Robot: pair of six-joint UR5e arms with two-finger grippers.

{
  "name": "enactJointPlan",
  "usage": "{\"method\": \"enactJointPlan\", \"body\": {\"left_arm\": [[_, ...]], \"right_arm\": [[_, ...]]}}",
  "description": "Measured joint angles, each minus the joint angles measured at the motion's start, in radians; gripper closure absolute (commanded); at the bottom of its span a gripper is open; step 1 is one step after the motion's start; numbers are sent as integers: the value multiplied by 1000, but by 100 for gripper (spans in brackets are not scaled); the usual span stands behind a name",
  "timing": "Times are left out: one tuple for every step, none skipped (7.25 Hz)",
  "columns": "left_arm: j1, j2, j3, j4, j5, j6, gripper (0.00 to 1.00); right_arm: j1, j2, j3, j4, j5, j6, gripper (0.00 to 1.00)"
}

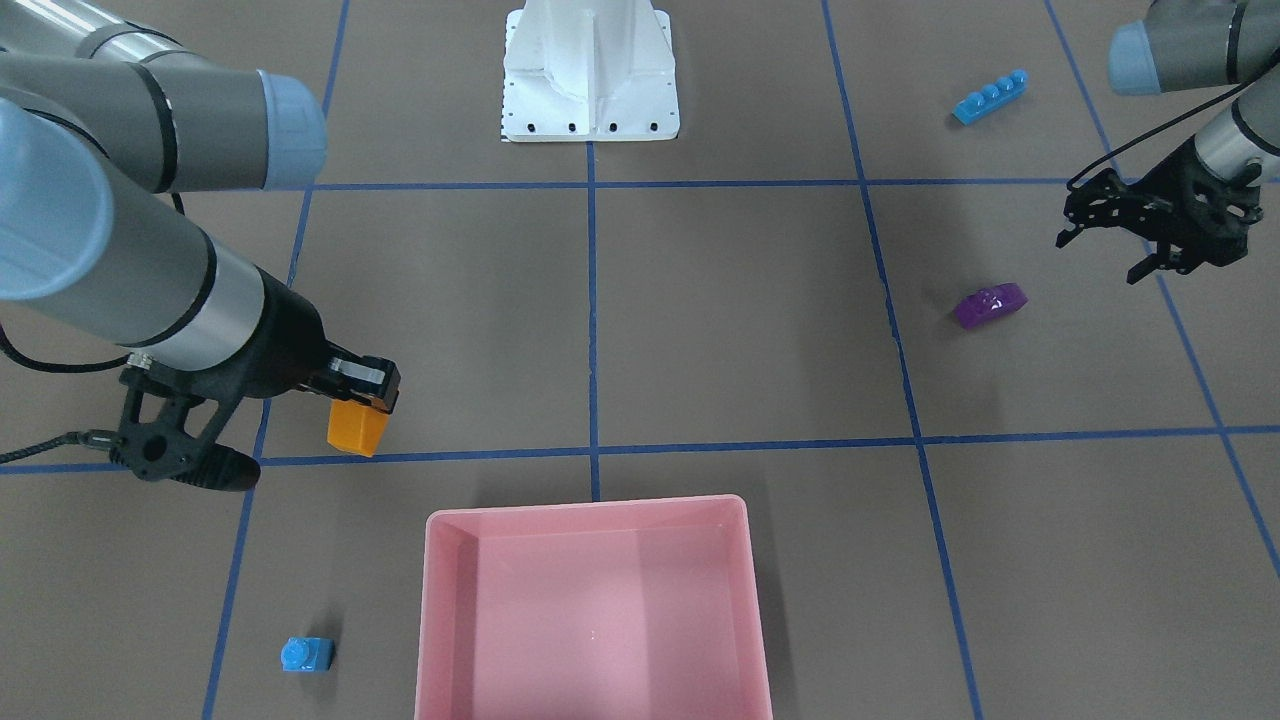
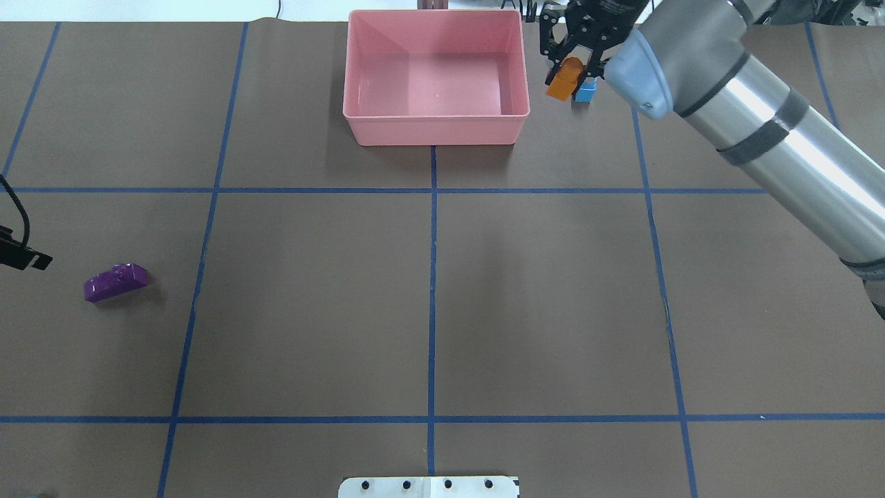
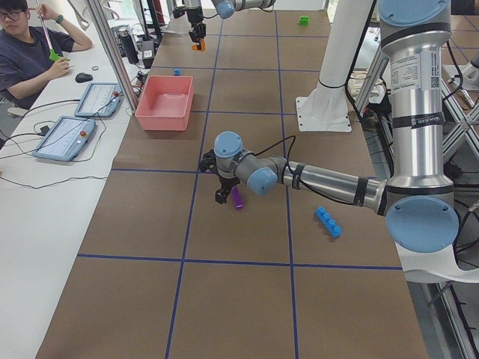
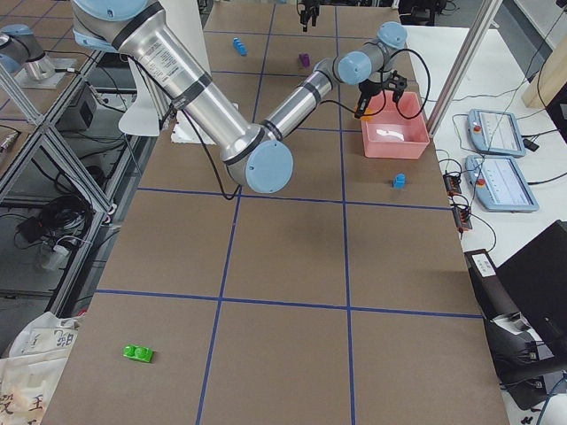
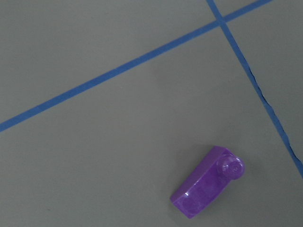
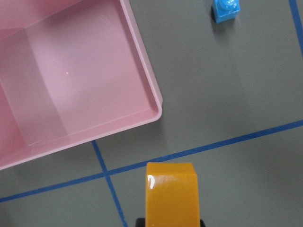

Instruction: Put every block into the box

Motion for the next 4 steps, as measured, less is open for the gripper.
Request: {"method": "enactJointPlan", "body": {"left_arm": [[65, 0, -18, 1, 60, 0, 0], [112, -3, -24, 4, 104, 0, 0], [137, -6, -22, 6, 123, -1, 0], [157, -17, -12, 9, 131, -1, 0]], "right_arm": [[-2, 59, -93, 53, -1, 35, 100], [-4, 97, -184, 141, -8, 72, 100], [-7, 122, -264, 229, -22, 105, 100], [-12, 161, -341, 296, -35, 134, 100]]}}
